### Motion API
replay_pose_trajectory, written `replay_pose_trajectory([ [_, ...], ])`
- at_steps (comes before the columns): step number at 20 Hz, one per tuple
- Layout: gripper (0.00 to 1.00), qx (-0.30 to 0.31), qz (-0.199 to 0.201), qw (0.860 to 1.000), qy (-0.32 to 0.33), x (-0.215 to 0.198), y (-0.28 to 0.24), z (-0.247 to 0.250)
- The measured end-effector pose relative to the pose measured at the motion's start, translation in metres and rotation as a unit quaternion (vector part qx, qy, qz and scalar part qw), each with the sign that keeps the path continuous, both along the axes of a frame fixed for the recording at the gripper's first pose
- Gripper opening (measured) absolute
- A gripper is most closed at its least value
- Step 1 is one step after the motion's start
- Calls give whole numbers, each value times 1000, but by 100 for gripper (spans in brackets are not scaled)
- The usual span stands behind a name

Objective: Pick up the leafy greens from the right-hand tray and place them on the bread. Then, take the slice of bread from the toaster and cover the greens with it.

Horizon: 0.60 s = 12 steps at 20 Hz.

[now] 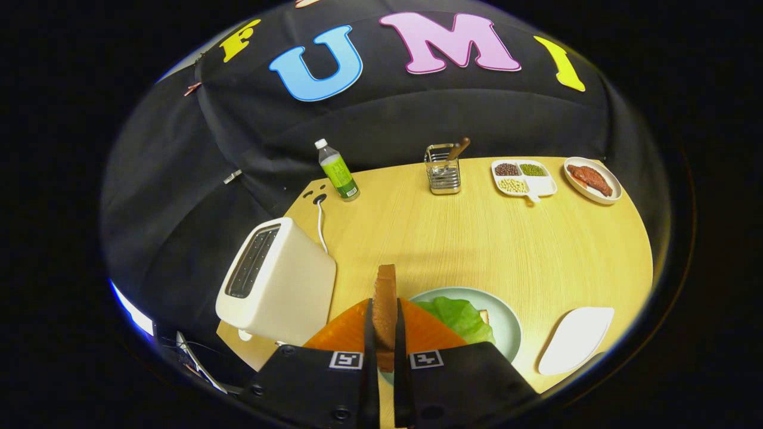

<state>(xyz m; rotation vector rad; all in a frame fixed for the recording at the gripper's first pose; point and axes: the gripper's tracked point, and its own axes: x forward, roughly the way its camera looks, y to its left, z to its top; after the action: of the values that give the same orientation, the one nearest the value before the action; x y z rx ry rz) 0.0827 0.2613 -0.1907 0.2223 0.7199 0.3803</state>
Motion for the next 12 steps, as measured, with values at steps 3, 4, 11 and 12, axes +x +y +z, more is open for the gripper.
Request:
replay_pose_trajectory([
  [3, 14, 5, -9, 1000, 11, 0, -6, -12],
  [4, 14, 0, -9, 1000, 13, 2, -10, -22],
  [11, 15, -26, -34, 999, 24, 1, -34, -41],
  [12, 15, -32, -40, 998, 25, 2, -40, -45],
])
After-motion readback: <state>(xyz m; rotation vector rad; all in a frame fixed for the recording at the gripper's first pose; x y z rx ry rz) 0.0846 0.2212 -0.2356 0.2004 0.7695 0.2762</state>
